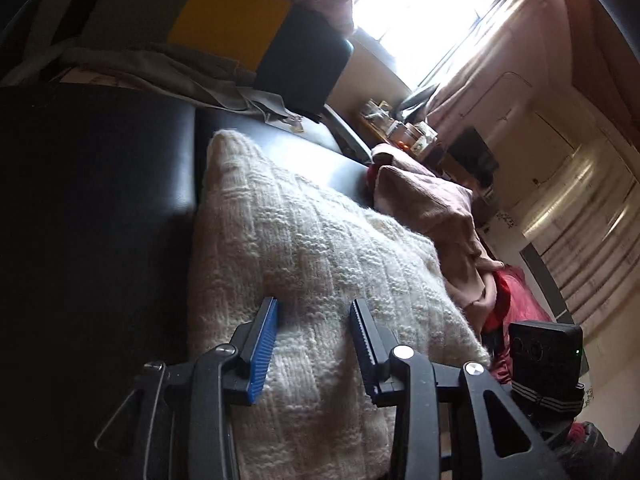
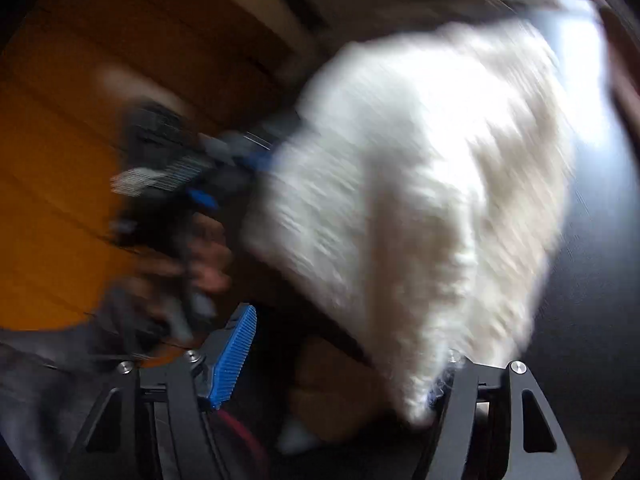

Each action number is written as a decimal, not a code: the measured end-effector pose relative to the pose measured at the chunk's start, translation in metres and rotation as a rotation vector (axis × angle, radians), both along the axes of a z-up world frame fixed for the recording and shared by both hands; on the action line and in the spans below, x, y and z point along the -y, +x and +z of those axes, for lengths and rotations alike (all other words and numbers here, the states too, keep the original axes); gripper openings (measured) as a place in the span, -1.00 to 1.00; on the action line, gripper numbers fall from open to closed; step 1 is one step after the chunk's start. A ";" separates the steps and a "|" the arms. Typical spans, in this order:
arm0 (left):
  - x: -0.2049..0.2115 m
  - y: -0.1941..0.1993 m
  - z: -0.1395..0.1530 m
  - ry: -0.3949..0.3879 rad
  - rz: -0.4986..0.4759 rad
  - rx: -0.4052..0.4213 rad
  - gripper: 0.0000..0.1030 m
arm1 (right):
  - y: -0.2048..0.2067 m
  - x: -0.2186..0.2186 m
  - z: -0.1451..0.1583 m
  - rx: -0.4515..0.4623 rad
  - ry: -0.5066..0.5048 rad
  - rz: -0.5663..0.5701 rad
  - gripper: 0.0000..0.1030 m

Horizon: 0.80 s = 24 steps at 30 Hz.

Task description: Fold clothes

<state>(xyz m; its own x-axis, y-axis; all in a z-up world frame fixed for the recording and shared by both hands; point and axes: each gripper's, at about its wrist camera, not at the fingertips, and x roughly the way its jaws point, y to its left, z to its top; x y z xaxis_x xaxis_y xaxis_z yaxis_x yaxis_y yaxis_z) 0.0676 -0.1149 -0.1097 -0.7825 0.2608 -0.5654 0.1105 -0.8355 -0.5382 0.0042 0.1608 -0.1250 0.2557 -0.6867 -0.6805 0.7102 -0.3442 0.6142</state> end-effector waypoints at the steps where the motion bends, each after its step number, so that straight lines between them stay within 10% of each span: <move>1: -0.003 -0.001 0.000 -0.012 -0.007 -0.002 -0.28 | 0.001 -0.010 -0.010 0.000 0.010 -0.023 0.17; 19: -0.012 0.036 0.023 -0.142 -0.039 -0.085 -0.26 | -0.057 -0.028 0.021 -0.049 -0.129 -0.409 0.63; 24: -0.028 0.041 0.028 -0.187 -0.114 -0.112 -0.25 | -0.077 -0.010 0.026 -0.130 -0.022 -0.441 -0.45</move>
